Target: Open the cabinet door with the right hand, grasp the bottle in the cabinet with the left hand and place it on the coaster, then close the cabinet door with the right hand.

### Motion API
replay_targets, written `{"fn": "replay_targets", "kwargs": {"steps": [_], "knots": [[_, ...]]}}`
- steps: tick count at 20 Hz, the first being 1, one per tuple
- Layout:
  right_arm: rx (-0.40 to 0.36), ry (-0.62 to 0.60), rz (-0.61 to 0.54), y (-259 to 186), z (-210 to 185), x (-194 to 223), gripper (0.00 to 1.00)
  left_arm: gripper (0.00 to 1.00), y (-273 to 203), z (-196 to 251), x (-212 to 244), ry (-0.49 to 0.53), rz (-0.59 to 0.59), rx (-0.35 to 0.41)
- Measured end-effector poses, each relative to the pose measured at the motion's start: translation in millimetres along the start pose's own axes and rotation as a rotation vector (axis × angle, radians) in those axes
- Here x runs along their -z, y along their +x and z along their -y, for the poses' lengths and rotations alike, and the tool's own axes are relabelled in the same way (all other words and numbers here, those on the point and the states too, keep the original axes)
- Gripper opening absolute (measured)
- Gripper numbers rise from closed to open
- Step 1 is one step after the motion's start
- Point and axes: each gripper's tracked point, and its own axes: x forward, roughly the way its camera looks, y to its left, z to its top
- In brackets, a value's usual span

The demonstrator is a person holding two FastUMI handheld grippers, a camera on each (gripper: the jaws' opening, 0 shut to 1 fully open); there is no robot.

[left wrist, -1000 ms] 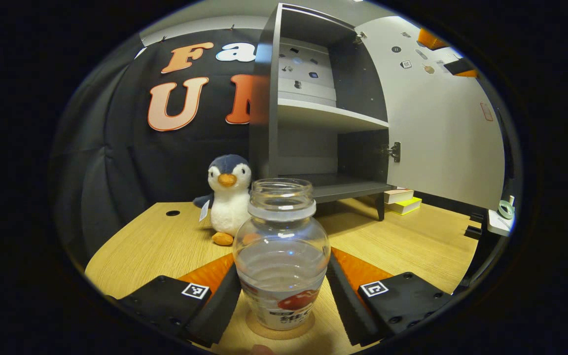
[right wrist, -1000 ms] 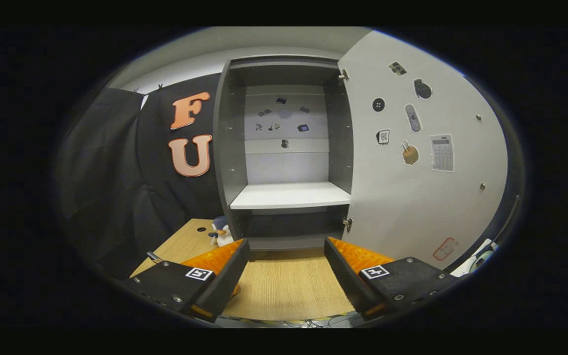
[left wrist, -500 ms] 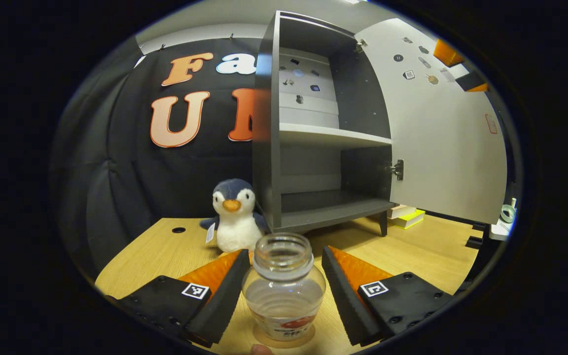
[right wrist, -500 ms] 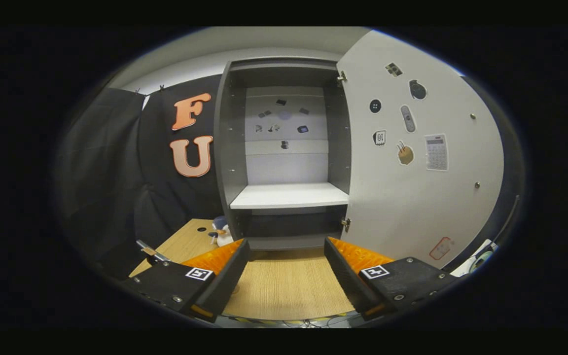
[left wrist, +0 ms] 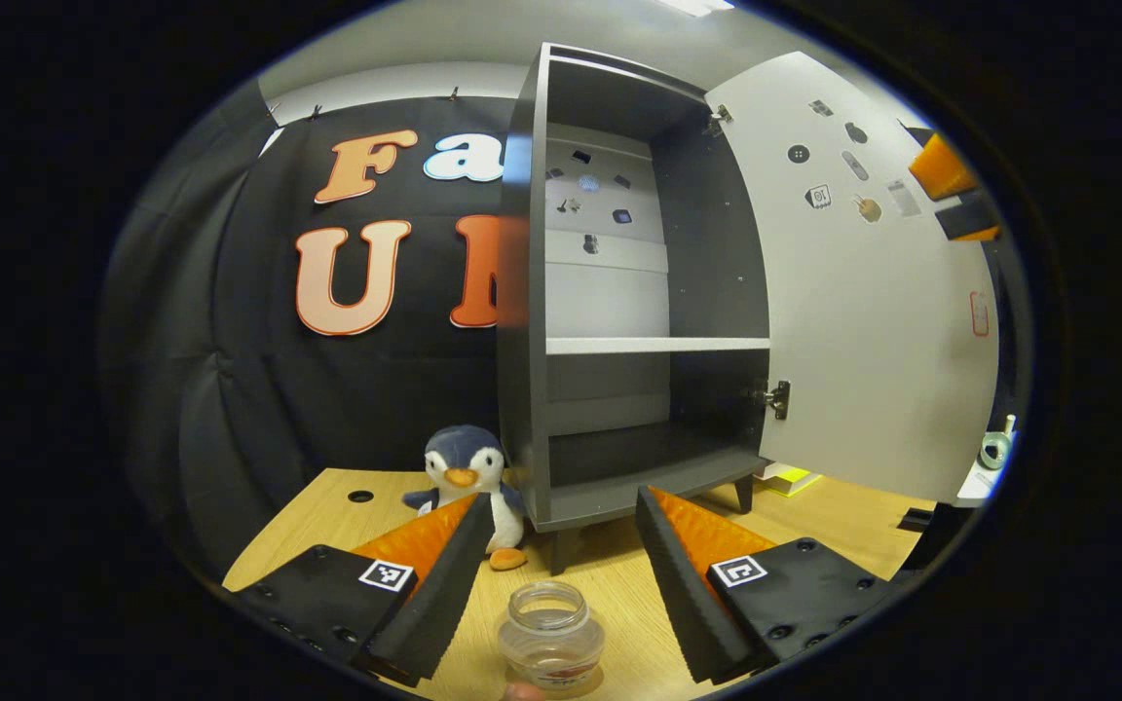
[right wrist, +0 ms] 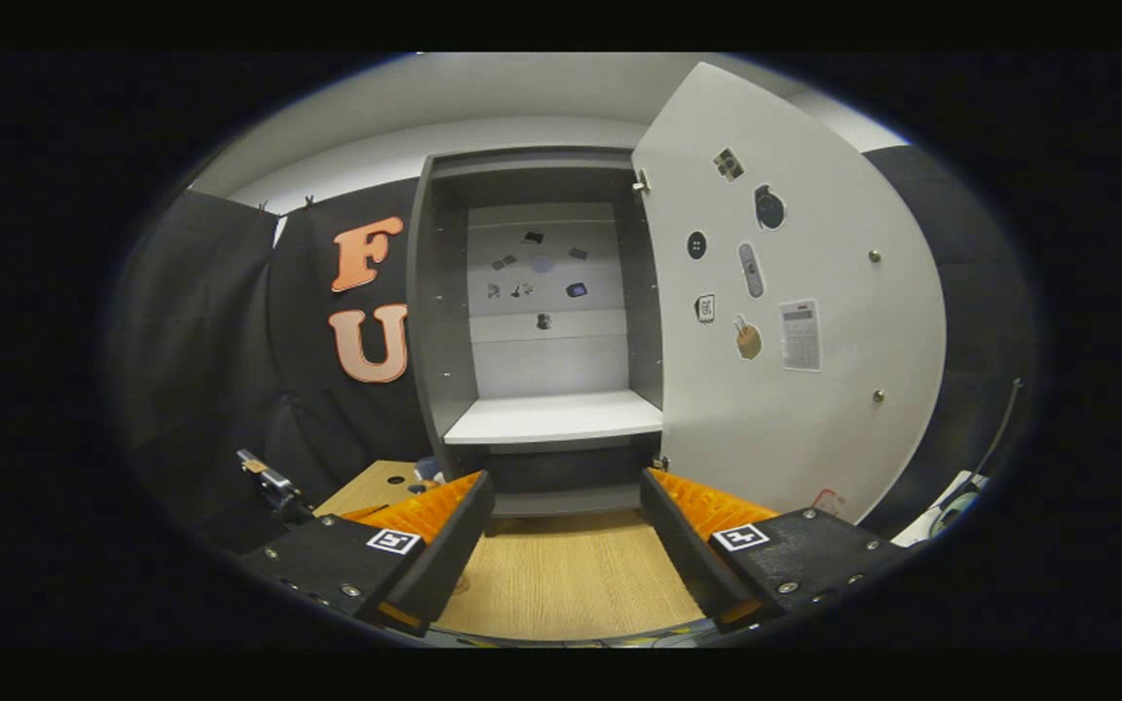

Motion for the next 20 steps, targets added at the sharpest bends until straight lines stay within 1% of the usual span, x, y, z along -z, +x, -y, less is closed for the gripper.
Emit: {"fn": "replay_targets", "kwargs": {"steps": [1, 2, 3, 5, 9, 13, 17, 19, 20], "knots": [[0.009, -0.017, 0.010, -4.0, 4.1, -3.1, 0.98, 0.95, -2.5, 0.7, -9.4, -0.010, -0.004, -0.002], [0.019, -0.035, 0.017, -7.5, 7.6, -7.3, 0.98, 0.95, -3.8, 4.4, -18.6, -0.021, -0.007, 0.005], [0.033, -0.052, 0.027, -11.8, 12.0, -10.1, 0.93, 0.95, -6.5, 6.2, -28.8, -0.027, -0.010, 0.004], [0.063, -0.075, 0.062, -20.1, 23.2, -21.3, 0.93, 0.95, -10.2, 8.8, -47.4, -0.033, -0.011, 0.004], [0.112, -0.060, 0.101, -39.9, 50.7, -31.8, 0.93, 0.95, -15.6, 11.6, -86.5, -0.021, 0.024, 0.006], [0.160, -0.036, 0.104, -54.8, 90.0, -34.5, 0.93, 0.95, -16.5, 19.4, -113.9, -0.033, 0.025, 0.002], [0.185, -0.033, 0.087, -69.2, 132.6, -38.1, 0.93, 0.95, -15.9, 30.9, -138.3, -0.031, 0.051, -0.005], [0.181, -0.040, 0.065, -76.6, 151.4, -39.3, 0.93, 0.95, -17.7, 38.0, -144.5, -0.039, 0.056, -0.010], [0.190, -0.048, 0.048, -77.7, 163.9, -38.5, 0.93, 0.94, -18.1, 39.8, -145.6, -0.046, 0.055, -0.018]]}}
